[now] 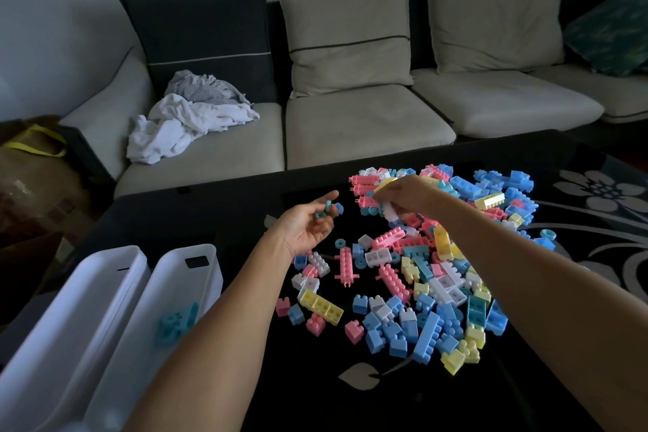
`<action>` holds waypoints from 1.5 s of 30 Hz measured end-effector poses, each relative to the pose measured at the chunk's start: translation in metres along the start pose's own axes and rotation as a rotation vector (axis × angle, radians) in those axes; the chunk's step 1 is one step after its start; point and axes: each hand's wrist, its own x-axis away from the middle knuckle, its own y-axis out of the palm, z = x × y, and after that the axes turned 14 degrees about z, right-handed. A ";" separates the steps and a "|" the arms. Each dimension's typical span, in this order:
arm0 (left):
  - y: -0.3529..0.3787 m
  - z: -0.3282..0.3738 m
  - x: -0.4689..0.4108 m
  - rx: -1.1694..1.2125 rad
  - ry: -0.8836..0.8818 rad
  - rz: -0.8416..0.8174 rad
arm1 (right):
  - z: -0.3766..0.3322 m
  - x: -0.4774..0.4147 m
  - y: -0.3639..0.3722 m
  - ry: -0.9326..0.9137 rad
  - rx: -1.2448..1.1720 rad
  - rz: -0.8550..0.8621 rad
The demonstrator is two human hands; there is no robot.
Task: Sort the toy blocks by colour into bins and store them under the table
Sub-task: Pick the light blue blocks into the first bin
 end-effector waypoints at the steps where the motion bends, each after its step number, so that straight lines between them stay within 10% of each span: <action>1: -0.001 0.001 -0.001 0.016 -0.020 0.032 | -0.002 0.000 -0.003 0.123 -0.135 -0.025; 6: 0.003 -0.003 -0.004 -0.187 0.012 0.224 | -0.002 0.000 -0.015 0.488 -0.572 -0.102; 13: 0.007 -0.023 -0.008 -1.426 0.606 0.315 | 0.007 0.005 -0.018 0.530 -0.754 -0.112; 26: 0.017 -0.026 0.001 -1.697 0.600 0.226 | 0.019 0.019 -0.021 0.442 -0.735 -0.062; 33: 0.008 -0.024 0.019 -1.469 0.794 0.271 | 0.019 0.028 -0.019 0.153 -0.488 0.305; 45: 0.037 -0.053 0.042 -1.798 0.799 0.062 | 0.004 0.070 -0.014 0.682 -1.449 -0.011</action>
